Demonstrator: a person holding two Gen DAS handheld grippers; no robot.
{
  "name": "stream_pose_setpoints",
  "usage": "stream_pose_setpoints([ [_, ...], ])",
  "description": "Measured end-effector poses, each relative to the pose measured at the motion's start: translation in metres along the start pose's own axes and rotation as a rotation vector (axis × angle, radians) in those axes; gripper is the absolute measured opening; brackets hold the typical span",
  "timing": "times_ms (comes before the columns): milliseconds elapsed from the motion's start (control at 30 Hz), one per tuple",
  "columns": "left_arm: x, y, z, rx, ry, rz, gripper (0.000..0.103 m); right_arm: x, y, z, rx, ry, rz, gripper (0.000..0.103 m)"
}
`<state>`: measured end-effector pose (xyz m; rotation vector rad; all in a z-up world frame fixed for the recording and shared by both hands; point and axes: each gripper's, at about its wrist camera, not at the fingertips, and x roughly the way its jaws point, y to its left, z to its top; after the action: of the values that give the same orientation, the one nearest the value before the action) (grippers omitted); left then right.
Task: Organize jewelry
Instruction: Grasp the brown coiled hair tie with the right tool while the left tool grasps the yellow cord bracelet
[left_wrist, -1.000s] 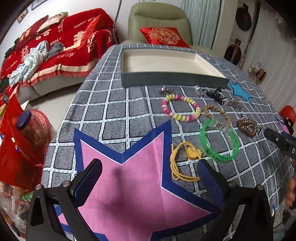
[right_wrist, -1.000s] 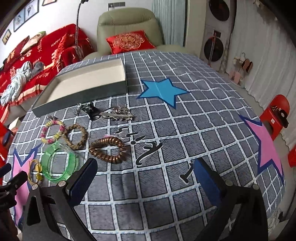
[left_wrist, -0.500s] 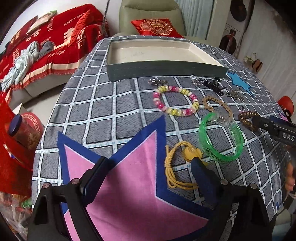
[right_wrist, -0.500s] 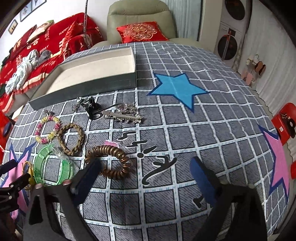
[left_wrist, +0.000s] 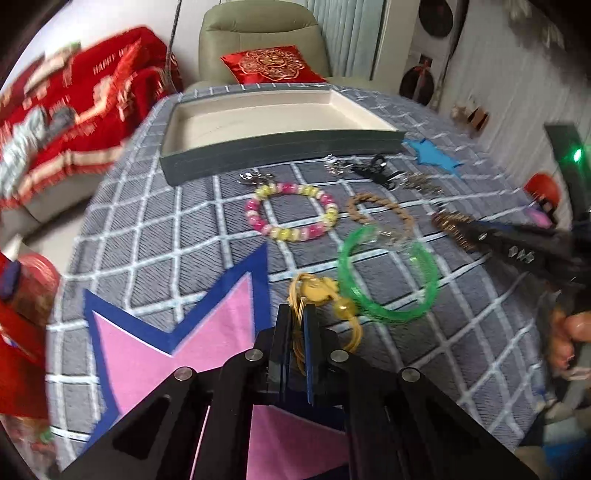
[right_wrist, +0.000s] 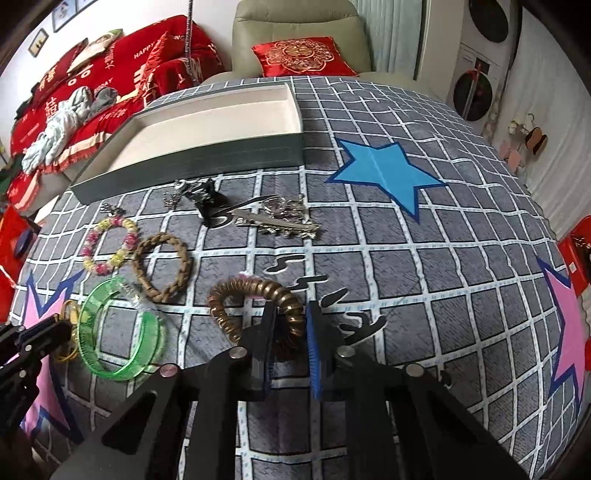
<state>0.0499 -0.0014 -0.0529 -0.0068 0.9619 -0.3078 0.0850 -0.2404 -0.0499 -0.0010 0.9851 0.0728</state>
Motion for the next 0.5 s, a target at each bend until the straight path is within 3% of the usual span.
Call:
stream_pose_setpoints([
  [200,-0.012,0.012,0.003,-0.061,-0.016,-0.066,0.022,-0.011,-0.004,0.003,0.03,-0.019,0.049,0.014],
  [500,-0.03,0.015,0.018,-0.063,-0.063,-0.076,0.022,-0.027,-0.006,0.018,0.046,-0.057,0.082,0.013],
])
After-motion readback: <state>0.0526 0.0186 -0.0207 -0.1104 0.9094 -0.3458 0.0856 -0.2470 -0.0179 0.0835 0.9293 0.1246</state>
